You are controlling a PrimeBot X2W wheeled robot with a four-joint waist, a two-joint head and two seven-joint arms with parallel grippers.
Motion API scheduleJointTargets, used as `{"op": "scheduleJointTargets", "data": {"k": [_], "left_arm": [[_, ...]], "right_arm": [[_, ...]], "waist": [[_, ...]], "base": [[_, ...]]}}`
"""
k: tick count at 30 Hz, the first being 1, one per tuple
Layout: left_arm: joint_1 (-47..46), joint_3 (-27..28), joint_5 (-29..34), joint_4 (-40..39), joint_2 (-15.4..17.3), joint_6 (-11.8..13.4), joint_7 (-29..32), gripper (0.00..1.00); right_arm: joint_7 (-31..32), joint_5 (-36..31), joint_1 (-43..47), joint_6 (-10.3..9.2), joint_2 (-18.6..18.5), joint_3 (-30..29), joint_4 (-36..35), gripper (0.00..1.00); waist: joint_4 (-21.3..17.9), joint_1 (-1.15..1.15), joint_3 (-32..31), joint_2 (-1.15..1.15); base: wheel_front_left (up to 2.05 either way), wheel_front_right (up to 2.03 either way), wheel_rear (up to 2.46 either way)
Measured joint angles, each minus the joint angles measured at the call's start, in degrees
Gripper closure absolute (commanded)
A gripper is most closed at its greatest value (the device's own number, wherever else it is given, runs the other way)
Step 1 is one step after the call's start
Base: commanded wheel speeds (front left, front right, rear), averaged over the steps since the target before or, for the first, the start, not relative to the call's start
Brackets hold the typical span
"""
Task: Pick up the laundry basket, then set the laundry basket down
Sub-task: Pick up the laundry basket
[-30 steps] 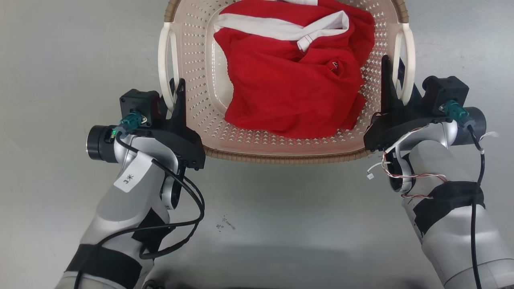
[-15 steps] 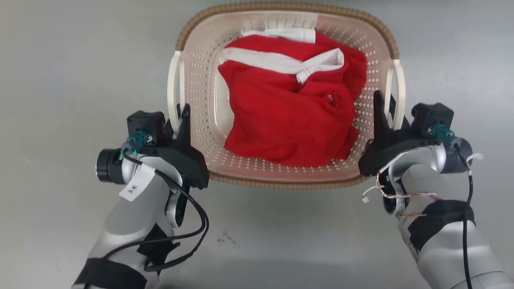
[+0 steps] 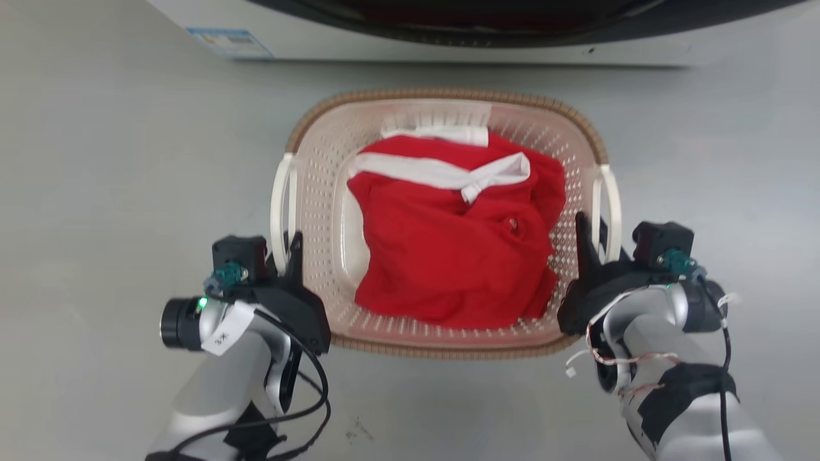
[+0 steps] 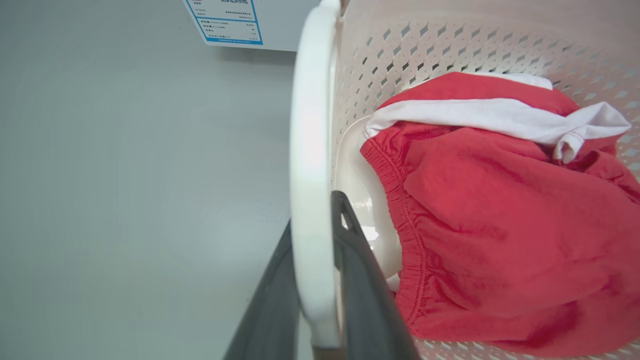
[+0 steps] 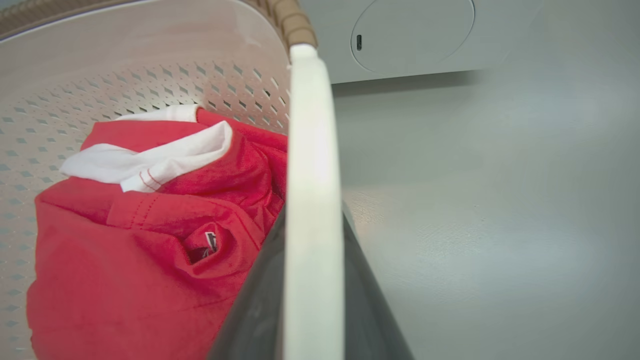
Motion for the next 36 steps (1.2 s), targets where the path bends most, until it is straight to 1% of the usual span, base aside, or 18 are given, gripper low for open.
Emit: {"op": "scheduleJointTargets", "data": {"k": [5,13,26,33,36], "left_arm": [[2.92,-0.1,-0.1,1.86,-0.16,-0.09,0.0,1.0],[7.04,-0.64,-0.65,4.27,-0.22,-1.09,0.0,1.0],[13.67,-1.85,-1.58,8.37,-0.42,-2.7,0.25,1.0],[18.16,-2.59,-3.03,9.67,-0.31,-3.59,1.86,1.0],[20.15,-3.13,-3.37,9.94,-0.13,-3.66,2.42,1.0]], "right_arm": [[0.01,2.9,2.66,-0.21,0.1,3.37,0.33,1.0],[0.62,7.5,6.57,-0.66,0.29,8.34,0.93,1.0],[5.95,14.84,13.41,-1.62,0.51,15.07,1.33,1.0],[9.88,19.08,17.78,-1.76,0.52,18.78,1.02,1.0],[11.28,20.78,19.61,-2.18,0.52,20.47,0.66,1.0]], "waist": [[-0.29,0.0,-4.12,0.0],[-0.89,-0.01,-10.79,0.0],[-1.79,-0.01,-20.96,0.0],[-2.25,-0.02,-26.93,0.0],[-2.47,-0.02,-29.47,0.0]], "base": [[0.0,0.0,0.0],[0.0,0.0,0.0],[0.0,0.0,0.0],[0.0,0.0,0.0],[0.0,0.0,0.0]]}}
